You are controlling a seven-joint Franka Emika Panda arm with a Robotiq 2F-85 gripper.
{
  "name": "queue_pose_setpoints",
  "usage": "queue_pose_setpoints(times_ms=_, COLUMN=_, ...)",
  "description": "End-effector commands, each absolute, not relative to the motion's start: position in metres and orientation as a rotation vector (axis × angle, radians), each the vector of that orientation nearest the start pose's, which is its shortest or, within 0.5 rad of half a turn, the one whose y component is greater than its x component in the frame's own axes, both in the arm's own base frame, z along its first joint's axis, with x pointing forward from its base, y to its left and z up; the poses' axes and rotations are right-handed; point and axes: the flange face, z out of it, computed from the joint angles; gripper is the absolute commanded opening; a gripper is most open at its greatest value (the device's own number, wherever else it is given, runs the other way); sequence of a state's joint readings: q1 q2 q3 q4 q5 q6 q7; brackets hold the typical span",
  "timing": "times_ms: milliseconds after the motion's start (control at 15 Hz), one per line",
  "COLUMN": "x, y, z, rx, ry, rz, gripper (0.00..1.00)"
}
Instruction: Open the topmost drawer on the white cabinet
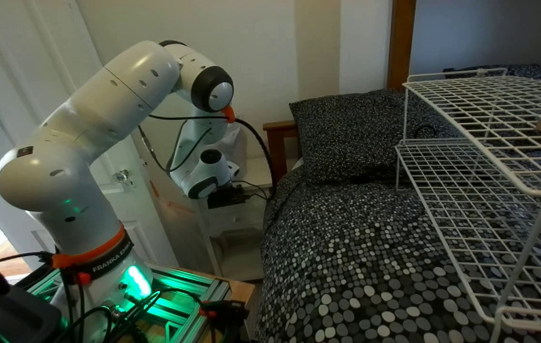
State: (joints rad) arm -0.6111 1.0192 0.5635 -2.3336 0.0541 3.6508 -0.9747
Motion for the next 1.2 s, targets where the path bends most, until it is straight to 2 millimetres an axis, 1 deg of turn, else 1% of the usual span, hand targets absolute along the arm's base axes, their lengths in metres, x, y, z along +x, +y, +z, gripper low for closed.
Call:
queue_pose_setpoints(times_ms=0, x=0.480, y=0.012, z=0.015, rx=-2.746, ry=-0.739, rz=-0.849, gripper=0.91)
queue_pose_setpoints(times_ms=133, x=0.481, y=0.011, z=0.011, rx=-2.736, ry=-0.722, rz=-0.852, gripper=0.67)
queue_pose_setpoints(times_ms=200, x=0.481, y=0.009, z=0.010, rx=-2.738, ry=-0.716, rz=-0.851, gripper=0.66)
queue_pose_setpoints(times_ms=267, x=0.481, y=0.009, z=0.009, rx=-2.738, ry=-0.707, rz=-0.851, gripper=0.59)
queue_pose_setpoints(times_ms=400, x=0.483, y=0.008, z=0.005, rx=-2.734, ry=-0.694, rz=-0.852, gripper=0.42)
queue_pose_setpoints(times_ms=467, x=0.483, y=0.008, z=0.005, rx=-2.733, ry=-0.687, rz=-0.853, gripper=0.34)
queue_pose_setpoints(times_ms=533, x=0.484, y=0.008, z=0.005, rx=-2.731, ry=-0.680, rz=-0.854, gripper=0.26)
queue_pose_setpoints(times_ms=667, x=0.486, y=0.009, z=0.007, rx=-2.728, ry=-0.668, rz=-0.857, gripper=0.12)
queue_pose_setpoints(times_ms=733, x=0.487, y=0.010, z=0.008, rx=-2.730, ry=-0.654, rz=-0.852, gripper=0.04)
queue_pose_setpoints(times_ms=800, x=0.486, y=0.009, z=0.010, rx=-2.733, ry=-0.641, rz=-0.848, gripper=0.01)
queue_pose_setpoints(times_ms=867, x=0.486, y=0.009, z=0.011, rx=-2.734, ry=-0.633, rz=-0.838, gripper=0.06)
queue_pose_setpoints(times_ms=1133, x=0.480, y=0.008, z=0.015, rx=-2.780, ry=-0.596, rz=-0.751, gripper=0.06)
